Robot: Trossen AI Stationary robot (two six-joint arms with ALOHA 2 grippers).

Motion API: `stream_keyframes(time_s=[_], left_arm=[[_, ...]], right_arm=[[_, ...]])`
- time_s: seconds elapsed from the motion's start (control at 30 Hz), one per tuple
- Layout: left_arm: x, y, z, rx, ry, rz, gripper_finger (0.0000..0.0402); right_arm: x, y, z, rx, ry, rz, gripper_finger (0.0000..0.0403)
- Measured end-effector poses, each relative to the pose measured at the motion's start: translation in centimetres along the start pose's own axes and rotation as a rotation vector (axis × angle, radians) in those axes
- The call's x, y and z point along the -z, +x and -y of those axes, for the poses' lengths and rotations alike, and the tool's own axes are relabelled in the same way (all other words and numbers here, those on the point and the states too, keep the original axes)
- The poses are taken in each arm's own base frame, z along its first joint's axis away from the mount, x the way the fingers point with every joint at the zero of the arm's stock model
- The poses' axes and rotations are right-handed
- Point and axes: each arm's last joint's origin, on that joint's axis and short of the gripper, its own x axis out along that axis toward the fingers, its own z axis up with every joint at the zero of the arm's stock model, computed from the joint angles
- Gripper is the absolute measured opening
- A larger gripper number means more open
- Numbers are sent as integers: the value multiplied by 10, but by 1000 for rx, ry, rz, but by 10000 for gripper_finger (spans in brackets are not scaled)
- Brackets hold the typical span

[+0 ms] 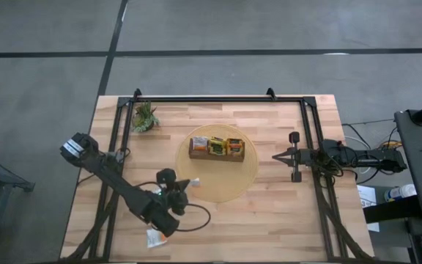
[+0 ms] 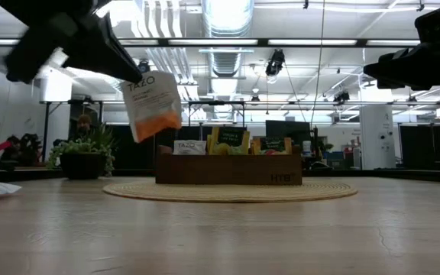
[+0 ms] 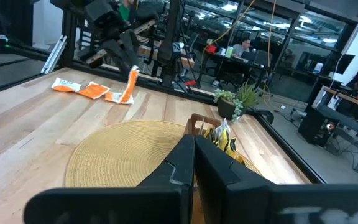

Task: Pick & Place Tea
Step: Put the white tea bag into the left section of the wooden organizer

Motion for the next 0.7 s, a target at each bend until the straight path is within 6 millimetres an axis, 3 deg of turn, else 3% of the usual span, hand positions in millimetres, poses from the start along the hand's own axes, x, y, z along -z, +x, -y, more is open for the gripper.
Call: stream_keyframes(time_s=[0.3, 0.5, 0.7], left_arm=[[3, 22, -24, -248, 136, -35, 0], [6, 47, -41, -310, 151, -123, 0], [20, 74, -56, -362, 188, -225, 0]], right_arm=[[0, 0, 0, 0, 0, 0, 8], [0, 0, 0, 0, 0, 0, 8], [0, 0, 0, 0, 0, 0, 8]])
